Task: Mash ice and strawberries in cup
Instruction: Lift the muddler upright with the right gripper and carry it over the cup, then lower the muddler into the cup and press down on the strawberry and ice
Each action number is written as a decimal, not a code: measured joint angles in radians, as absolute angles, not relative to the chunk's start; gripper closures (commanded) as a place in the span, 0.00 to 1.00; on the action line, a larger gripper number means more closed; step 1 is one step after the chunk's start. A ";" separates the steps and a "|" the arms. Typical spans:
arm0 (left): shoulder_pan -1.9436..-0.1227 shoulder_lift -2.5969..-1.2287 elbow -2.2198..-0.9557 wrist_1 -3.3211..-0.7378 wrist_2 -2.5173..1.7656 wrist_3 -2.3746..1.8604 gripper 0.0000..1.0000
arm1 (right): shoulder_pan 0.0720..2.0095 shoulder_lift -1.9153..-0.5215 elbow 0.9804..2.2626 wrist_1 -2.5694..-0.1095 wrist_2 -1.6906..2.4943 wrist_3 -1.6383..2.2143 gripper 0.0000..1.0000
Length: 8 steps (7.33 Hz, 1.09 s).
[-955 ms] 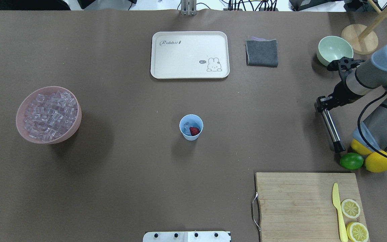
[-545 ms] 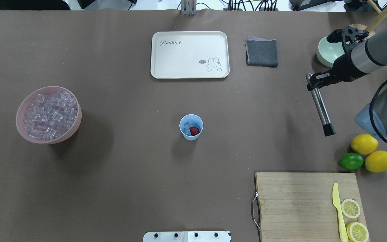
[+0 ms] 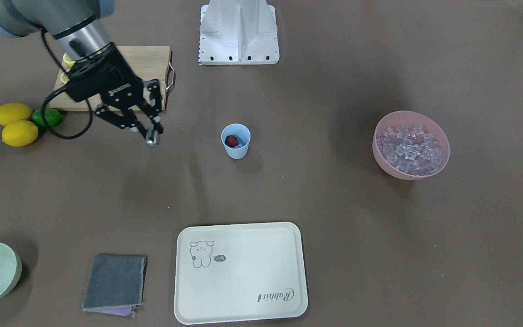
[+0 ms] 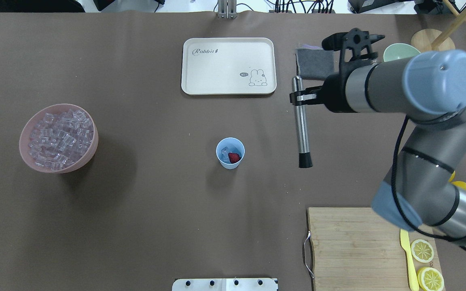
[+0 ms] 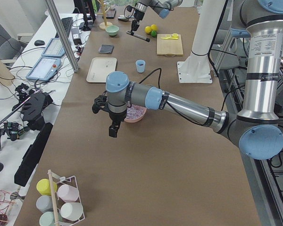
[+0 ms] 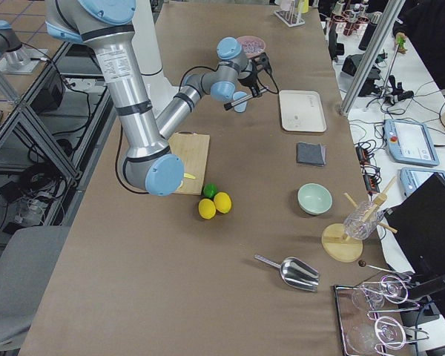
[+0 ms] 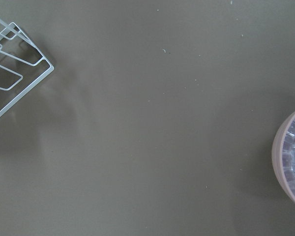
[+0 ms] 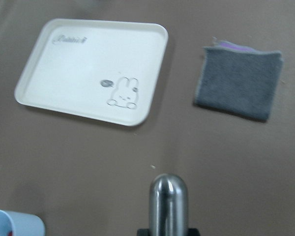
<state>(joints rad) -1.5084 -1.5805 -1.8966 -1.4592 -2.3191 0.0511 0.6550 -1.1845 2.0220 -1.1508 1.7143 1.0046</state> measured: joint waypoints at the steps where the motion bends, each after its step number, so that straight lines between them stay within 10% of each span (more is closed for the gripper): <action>1: -1.508 -1.580 -1.896 -1.459 -2.319 0.050 0.02 | 0.580 -1.157 2.049 -1.133 1.605 1.036 1.00; 8: -1.507 -1.584 -1.886 -1.458 -2.319 0.052 0.02 | 0.340 -1.081 1.844 -0.656 1.095 0.888 1.00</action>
